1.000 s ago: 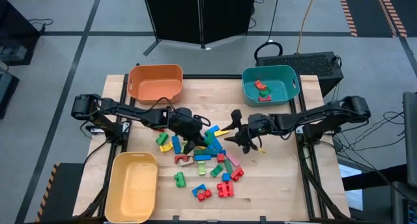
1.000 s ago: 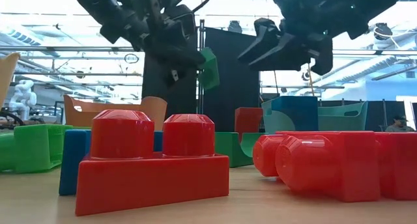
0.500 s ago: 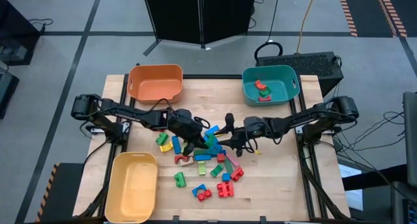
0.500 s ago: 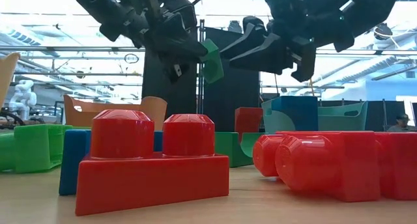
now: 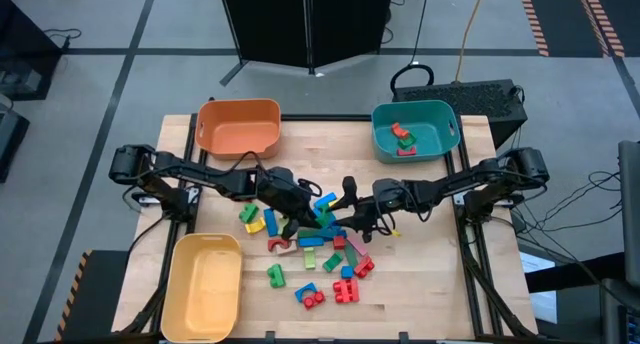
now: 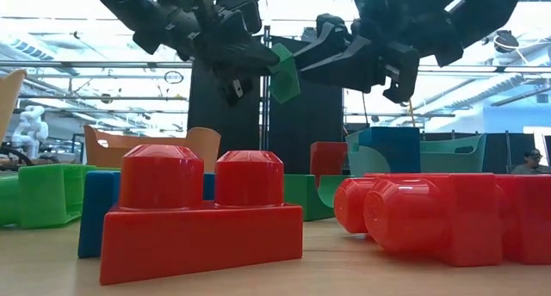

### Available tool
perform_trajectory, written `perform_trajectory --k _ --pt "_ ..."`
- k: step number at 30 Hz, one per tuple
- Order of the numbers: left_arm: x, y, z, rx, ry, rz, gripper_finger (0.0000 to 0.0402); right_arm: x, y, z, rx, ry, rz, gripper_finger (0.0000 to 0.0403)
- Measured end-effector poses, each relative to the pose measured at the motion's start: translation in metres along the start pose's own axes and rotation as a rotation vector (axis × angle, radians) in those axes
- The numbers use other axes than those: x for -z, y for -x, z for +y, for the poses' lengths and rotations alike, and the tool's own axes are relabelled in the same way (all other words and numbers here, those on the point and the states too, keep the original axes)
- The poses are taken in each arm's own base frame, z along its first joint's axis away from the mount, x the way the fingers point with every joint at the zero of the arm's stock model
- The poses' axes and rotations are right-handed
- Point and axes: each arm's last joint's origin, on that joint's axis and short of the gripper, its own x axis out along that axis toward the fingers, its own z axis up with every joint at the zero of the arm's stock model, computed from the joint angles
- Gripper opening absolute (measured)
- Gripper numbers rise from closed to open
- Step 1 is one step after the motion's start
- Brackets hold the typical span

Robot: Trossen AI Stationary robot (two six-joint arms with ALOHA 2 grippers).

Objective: Sort blocks by size
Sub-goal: Put the green arch block into the blue bin

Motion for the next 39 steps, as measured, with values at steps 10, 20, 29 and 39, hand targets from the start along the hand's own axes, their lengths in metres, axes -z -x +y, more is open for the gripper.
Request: perform_trajectory --k 10,20,29,39 --pt "0.001 -0.002 -0.003 0.006 0.001 0.003 0.0022 0.000 -0.019 -0.003 -0.017 0.010 0.026 0.0181" --pt "0.005 -0.003 -0.004 -0.008 0.005 0.033 0.0022 0.001 -0.032 -0.002 -0.058 -0.021 0.071 0.0157" --pt "0.002 0.000 0.001 -0.027 0.014 0.016 0.0049 -0.002 -0.027 -0.005 -0.047 -0.042 0.099 0.0122" --pt "0.000 0.001 0.003 -0.057 0.008 -0.005 0.0091 -0.004 -0.010 -0.019 -0.011 -0.146 0.161 0.0121"
